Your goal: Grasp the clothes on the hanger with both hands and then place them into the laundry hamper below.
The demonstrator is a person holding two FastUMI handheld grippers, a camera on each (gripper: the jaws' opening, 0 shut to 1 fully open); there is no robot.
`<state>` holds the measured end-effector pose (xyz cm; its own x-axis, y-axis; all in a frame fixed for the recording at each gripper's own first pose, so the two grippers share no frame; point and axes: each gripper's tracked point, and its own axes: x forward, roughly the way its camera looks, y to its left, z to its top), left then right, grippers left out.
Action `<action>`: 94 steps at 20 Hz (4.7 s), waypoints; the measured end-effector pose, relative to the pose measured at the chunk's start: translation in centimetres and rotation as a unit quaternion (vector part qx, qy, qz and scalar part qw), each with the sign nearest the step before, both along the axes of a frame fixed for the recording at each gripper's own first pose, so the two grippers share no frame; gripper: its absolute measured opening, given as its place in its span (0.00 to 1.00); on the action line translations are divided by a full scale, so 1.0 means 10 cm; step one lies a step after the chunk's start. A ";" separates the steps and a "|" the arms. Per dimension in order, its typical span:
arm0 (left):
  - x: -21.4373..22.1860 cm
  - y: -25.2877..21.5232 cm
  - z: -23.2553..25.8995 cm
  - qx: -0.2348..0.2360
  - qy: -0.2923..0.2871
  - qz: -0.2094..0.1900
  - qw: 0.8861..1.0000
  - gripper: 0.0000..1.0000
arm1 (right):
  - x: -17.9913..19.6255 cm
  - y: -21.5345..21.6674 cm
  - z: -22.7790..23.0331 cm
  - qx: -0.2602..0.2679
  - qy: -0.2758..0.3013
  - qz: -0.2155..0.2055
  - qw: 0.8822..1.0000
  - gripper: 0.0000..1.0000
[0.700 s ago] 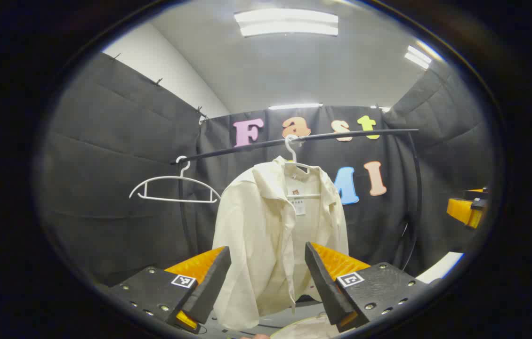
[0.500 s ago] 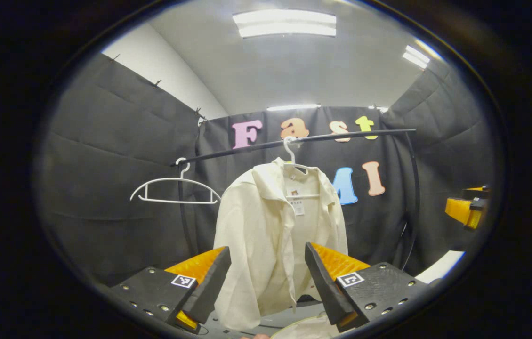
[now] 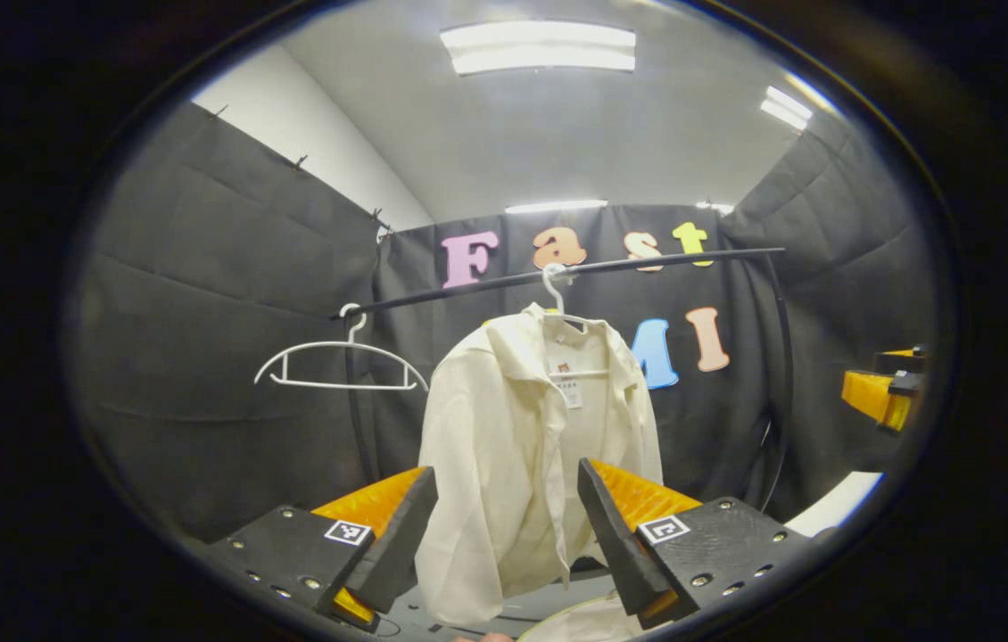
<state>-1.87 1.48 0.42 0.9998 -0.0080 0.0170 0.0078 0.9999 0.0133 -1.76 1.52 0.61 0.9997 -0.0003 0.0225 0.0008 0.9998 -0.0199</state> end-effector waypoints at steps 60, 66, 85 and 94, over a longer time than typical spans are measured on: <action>2.16 -0.41 -0.54 0.016 0.043 0.174 0.984 0.93 | 2.73 2.42 -0.66 0.051 0.049 0.378 0.923 0.95; 2.10 -0.38 -0.51 0.033 0.038 0.176 0.983 0.94 | 2.93 2.36 -0.86 0.017 0.062 0.325 0.943 0.97; 2.54 -0.29 -0.77 0.031 0.093 0.201 0.975 0.13 | 3.58 2.03 -0.57 0.022 0.042 0.234 0.971 0.02; 2.05 0.16 -0.39 0.040 0.056 0.253 0.965 0.02 | 3.63 1.51 -0.16 -0.005 -0.035 0.160 0.986 0.02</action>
